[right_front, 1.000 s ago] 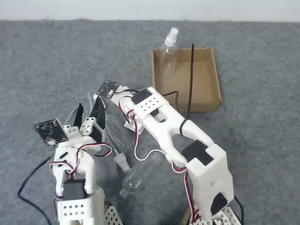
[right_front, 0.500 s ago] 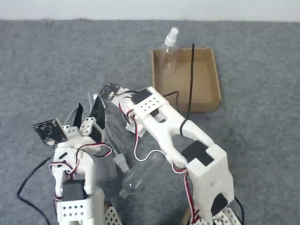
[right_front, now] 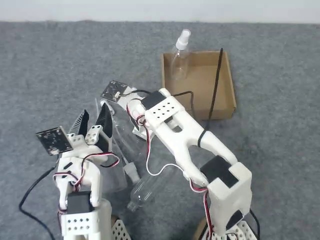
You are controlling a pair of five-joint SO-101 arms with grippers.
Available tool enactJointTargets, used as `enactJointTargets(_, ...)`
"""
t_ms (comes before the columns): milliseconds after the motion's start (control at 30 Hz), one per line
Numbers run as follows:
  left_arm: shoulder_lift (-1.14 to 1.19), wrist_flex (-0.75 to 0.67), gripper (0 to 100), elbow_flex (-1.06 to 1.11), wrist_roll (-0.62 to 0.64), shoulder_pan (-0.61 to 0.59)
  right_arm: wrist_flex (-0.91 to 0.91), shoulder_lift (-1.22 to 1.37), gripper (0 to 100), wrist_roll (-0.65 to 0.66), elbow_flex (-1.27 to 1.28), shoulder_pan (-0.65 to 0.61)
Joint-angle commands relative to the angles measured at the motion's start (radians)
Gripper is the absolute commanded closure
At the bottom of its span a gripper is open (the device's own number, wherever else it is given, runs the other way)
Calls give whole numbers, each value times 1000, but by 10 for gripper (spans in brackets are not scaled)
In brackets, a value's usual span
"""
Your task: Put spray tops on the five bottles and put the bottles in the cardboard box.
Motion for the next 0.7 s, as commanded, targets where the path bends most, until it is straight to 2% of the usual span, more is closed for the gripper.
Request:
enactJointTargets(0, -20, -25, 813, -13, -6, -6, 25, -102, 957, 3, -58, 8)
enactJointTargets(667, -20, -25, 813, -13, -6, -6, 56, -211, 957, 3, -57, 7)
